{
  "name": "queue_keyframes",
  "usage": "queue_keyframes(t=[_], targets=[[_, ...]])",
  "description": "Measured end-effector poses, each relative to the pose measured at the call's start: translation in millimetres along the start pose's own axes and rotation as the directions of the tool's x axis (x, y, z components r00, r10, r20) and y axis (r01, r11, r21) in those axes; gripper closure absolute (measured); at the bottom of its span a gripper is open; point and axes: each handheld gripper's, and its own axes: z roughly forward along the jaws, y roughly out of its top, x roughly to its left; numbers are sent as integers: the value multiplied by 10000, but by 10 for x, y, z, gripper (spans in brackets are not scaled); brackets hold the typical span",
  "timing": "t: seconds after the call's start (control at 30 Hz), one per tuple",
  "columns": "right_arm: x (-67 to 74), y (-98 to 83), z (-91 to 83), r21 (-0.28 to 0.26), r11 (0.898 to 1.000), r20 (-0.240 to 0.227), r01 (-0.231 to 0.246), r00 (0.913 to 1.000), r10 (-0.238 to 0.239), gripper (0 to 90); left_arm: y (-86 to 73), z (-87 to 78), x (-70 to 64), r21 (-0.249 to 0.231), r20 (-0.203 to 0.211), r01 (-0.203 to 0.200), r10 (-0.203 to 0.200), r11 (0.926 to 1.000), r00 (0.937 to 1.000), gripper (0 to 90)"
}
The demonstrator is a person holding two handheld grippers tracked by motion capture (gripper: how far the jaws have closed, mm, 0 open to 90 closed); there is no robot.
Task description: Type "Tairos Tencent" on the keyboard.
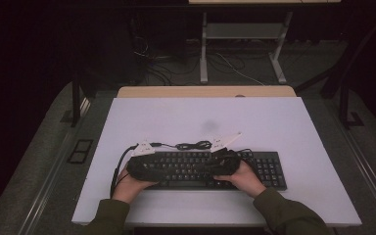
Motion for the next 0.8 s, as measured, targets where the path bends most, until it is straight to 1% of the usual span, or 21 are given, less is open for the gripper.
queue_keyframes(t=[0.37,0.47,0.53,0.57,0.7,0.8], targets=[[81,17,137,431,9990,-94,116,9999,-112,893,9,-22,-5,-118,-24,79,-79,9999,10000,220],[88,15,177,669,9977,-68,82,9999,-78,893,8,-31,-3,-121,-22,63,-63,9999,10000,221],[85,14,185,707,9975,-51,89,10000,-85,893,5,-32,-2,-157,16,68,-68,9999,10000,221],[87,14,190,766,9971,-35,16,10000,-14,893,5,-32,-4,-171,2,65,-65,9998,10000,221],[91,7,204,977,9952,71,37,10000,-44,894,11,-33,-12,-185,3,30,-30,9998,10000,223],[95,10,205,1020,9948,117,66,9999,-78,894,12,-37,-22,-242,25,38,-38,9997,10000,224]])
